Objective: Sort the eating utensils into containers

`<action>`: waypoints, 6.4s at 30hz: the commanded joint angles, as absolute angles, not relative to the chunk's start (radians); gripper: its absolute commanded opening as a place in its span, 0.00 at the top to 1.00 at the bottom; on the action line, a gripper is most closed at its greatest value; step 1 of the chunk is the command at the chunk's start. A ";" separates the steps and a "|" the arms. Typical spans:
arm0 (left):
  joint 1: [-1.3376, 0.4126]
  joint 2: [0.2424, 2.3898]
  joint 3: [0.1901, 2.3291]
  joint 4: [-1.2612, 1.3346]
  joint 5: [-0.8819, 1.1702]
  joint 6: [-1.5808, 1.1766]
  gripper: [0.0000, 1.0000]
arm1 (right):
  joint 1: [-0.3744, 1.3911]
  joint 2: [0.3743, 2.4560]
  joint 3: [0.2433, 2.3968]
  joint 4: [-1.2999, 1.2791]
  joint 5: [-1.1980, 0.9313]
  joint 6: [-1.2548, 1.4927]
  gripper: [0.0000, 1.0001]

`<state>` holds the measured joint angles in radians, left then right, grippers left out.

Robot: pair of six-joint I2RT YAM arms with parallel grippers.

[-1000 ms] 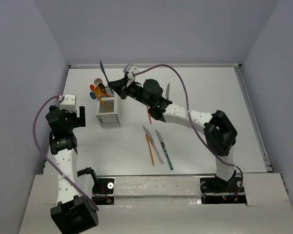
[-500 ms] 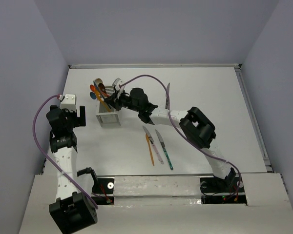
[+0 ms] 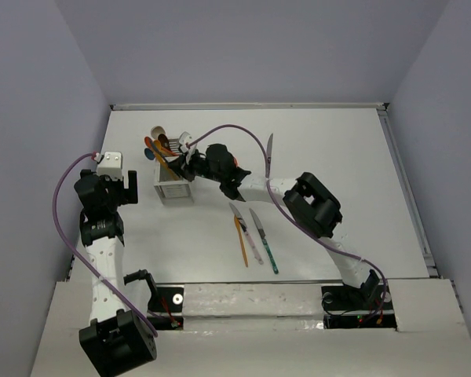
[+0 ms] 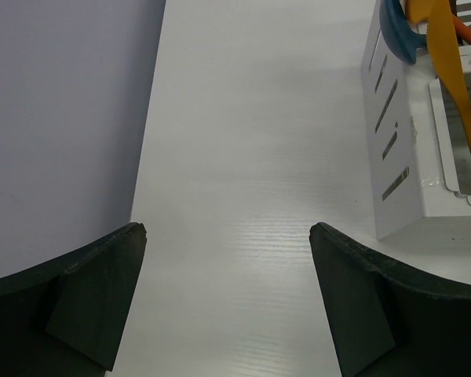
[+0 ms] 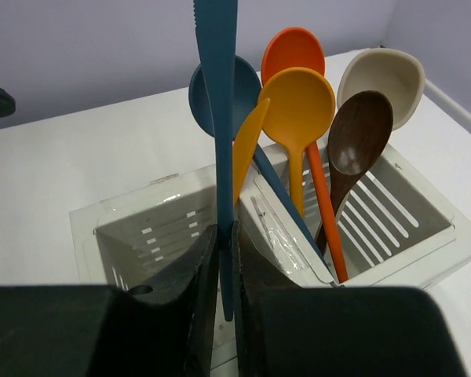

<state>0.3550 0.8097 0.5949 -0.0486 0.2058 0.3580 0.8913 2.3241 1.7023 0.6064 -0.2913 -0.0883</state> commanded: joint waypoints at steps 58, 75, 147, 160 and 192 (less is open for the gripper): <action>0.359 0.568 0.443 -0.213 -0.097 0.558 0.01 | 0.957 1.528 0.882 -0.511 0.104 0.635 0.60; 0.357 0.557 0.361 -0.135 -0.140 0.607 0.01 | 0.966 1.772 0.930 -0.581 0.278 0.712 0.99; 0.359 0.657 0.387 -0.031 -0.092 0.446 0.01 | 0.985 1.989 1.617 0.433 -0.043 -0.100 0.44; 0.357 0.652 0.408 -0.035 -0.026 0.466 0.01 | 0.550 1.847 1.577 -0.403 0.233 0.301 0.37; 0.356 0.641 0.492 -0.089 -0.011 0.505 0.01 | 0.532 2.281 1.789 -0.640 0.281 0.268 0.68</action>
<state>0.3550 0.6567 0.4461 -0.1028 -0.0154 0.4931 0.5049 2.2364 1.7599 -0.5503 0.2333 0.2836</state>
